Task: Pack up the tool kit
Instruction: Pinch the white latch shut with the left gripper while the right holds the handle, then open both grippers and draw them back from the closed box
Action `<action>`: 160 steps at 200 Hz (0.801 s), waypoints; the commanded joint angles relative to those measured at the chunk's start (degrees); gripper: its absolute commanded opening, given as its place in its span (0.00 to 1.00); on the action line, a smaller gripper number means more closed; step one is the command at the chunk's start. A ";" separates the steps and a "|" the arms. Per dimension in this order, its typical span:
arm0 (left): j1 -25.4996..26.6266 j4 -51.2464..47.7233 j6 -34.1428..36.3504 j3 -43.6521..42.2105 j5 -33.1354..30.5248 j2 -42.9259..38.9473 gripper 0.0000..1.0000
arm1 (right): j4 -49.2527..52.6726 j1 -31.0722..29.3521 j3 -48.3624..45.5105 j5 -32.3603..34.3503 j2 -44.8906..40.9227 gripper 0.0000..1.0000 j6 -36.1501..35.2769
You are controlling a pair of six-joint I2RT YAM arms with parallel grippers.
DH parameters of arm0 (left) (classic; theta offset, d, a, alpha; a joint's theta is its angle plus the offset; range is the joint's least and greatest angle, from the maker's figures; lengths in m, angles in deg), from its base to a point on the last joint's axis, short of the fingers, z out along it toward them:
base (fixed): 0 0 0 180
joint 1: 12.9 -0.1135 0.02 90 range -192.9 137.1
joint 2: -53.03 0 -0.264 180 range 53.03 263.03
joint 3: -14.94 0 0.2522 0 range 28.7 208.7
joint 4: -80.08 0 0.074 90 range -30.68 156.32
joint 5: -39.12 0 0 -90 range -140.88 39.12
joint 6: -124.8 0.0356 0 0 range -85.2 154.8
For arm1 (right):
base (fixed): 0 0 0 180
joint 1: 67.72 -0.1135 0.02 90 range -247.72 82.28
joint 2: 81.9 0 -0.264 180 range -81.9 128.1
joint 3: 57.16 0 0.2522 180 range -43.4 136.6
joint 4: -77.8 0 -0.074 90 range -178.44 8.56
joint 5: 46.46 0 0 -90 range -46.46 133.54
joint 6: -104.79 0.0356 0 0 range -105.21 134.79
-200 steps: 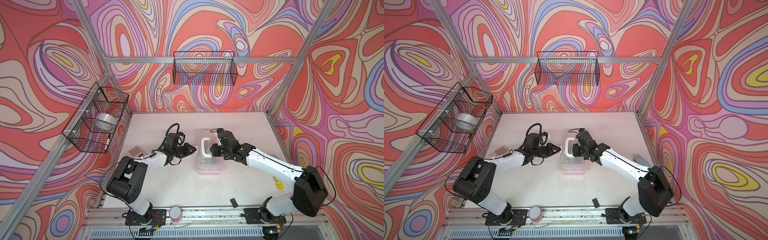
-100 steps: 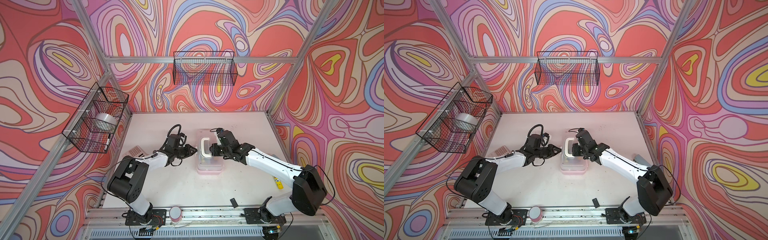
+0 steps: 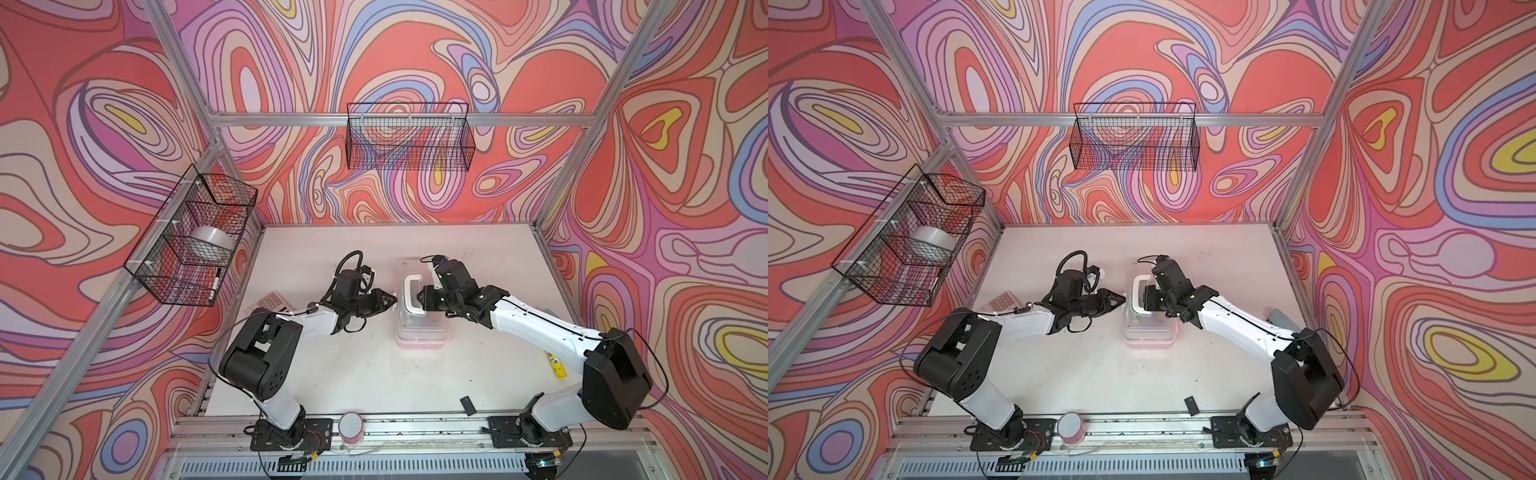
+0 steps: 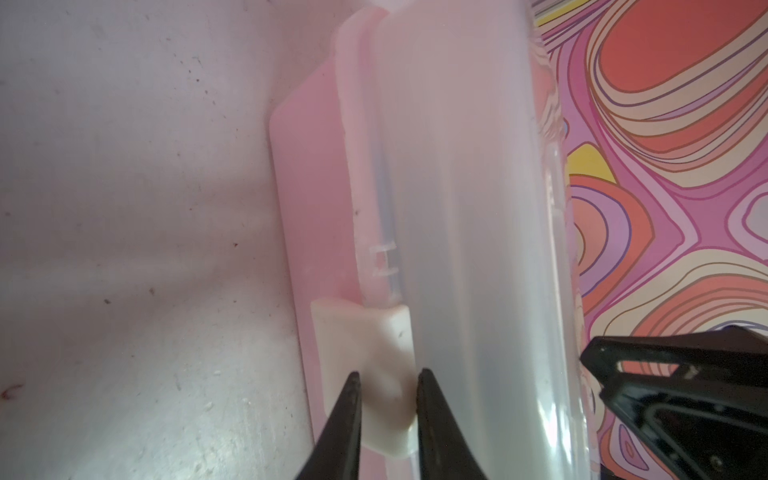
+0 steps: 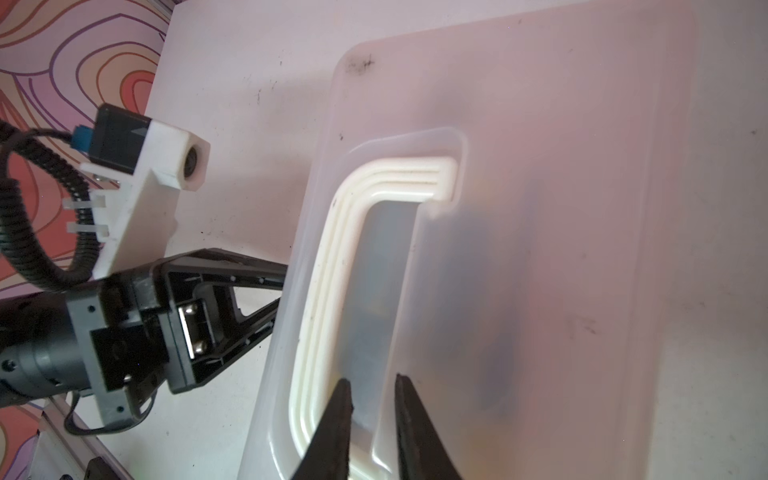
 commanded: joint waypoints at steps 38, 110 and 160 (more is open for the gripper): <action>1.14 -1.75 -0.43 -2.80 -0.72 2.22 0.30 | 3.73 0.20 -0.90 -1.37 1.37 0.21 1.21; -0.25 -10.82 4.09 0.94 -8.23 -7.06 0.62 | 8.75 4.48 7.89 -2.10 -1.49 0.26 -2.27; -0.59 -24.87 8.08 5.79 -20.60 -9.44 0.63 | 12.06 15.11 8.56 -3.84 -4.13 0.31 -2.23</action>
